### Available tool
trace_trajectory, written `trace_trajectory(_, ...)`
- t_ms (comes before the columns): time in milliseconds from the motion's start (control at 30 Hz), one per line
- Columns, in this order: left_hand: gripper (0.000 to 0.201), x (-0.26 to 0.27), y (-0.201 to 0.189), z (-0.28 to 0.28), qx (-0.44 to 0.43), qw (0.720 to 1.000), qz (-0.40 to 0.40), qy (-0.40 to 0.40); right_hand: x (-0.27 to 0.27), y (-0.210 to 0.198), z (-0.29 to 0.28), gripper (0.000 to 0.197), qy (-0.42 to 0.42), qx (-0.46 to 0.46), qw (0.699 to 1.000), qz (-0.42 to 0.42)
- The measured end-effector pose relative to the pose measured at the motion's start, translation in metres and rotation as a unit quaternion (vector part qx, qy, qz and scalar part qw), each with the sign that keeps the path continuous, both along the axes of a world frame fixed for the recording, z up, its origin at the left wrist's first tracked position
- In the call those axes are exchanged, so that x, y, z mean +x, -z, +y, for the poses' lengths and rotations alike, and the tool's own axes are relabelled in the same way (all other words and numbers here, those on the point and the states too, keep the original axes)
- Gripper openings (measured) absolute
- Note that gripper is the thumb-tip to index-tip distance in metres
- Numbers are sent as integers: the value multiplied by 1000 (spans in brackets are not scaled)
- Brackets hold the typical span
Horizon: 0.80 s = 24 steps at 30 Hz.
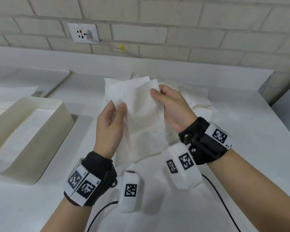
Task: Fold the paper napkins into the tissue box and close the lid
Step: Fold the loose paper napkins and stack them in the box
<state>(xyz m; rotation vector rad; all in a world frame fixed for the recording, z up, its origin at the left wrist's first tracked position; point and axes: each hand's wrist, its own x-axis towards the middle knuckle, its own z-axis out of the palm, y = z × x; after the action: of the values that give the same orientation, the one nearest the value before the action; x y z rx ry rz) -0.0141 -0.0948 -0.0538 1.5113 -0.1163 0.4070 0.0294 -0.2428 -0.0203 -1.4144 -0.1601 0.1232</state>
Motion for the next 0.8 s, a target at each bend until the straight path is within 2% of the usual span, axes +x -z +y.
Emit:
trace_trajectory(167,31,-6,0,2,-41,999,10,12,-1,2,6,15,54,61,997,-13)
trace_trajectory(267,46,-6,5,4,3,1000,-6,25,-2,1,7,13,57,102,993,3)
trace_trajectory(367,17,-8,3,-1,44,997,-38,43,-3,1,10,13,48,101,994,4)
trace_trajectory(400,10,-9,4,-2,51,997,-39,41,-4,0,12,12,46,96,994,-1)
trace_trajectory(500,12,-9,7,-2,46,998,-36,7,-7,1,15,3,50,86,995,-5)
trace_trajectory(633,19,-9,3,-2,-3,1000,0,-1,-11,9,15,31,25,27,999,17)
trace_trajectory(800,20,-10,3,-4,-40,998,34,30,-17,17,9,13,3,-74,997,-5)
